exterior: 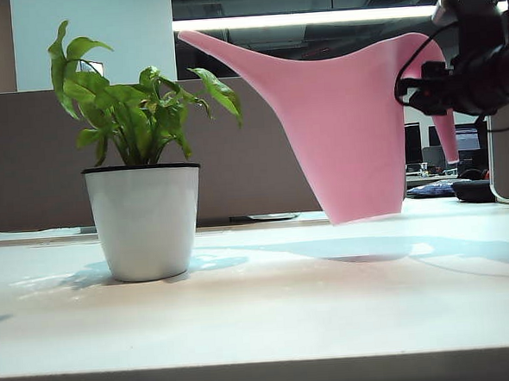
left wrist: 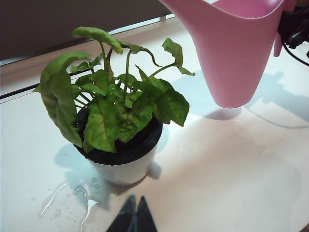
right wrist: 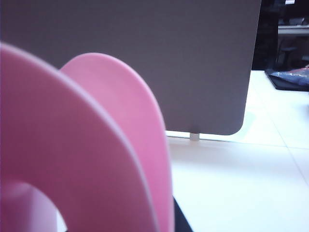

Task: Pick up the watering can from the table, water the potted plant, and put the can back.

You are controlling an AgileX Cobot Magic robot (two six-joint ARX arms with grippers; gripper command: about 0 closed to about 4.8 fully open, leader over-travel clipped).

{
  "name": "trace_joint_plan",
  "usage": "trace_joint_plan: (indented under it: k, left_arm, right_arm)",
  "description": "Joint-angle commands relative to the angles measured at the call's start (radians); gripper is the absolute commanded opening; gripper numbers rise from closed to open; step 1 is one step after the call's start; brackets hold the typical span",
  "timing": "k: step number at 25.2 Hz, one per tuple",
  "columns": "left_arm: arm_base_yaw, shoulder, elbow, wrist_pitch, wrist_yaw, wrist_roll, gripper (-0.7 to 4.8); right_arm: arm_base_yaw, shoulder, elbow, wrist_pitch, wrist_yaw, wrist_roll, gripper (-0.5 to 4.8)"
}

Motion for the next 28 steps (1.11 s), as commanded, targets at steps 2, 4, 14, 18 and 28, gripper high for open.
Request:
trace_joint_plan:
  k: [2, 4, 14, 18, 28]
  left_arm:
    - [0.001, -0.002, 0.006, 0.006, -0.003, 0.005, -0.05]
    - [0.001, 0.0, 0.006, 0.006, -0.003, 0.005, -0.05]
    - [0.001, 0.0, 0.005, 0.005, -0.003, 0.005, -0.05]
    - [0.001, 0.004, 0.005, 0.006, -0.003, 0.005, -0.05]
    - [0.001, 0.007, 0.005, 0.004, -0.002, 0.004, -0.05]
  right_arm:
    - [0.0, 0.042, 0.013, 0.117, 0.014, 0.003, 0.4]
    - [0.0, 0.085, 0.013, 0.166, 0.014, -0.028, 0.4]
    - [0.0, 0.197, 0.013, 0.345, 0.058, -0.016, 0.4]
    - [-0.001, 0.211, 0.011, 0.3, 0.058, -0.016, 0.53]
    - [-0.005, 0.211, 0.0, 0.217, 0.058, -0.016, 1.82]
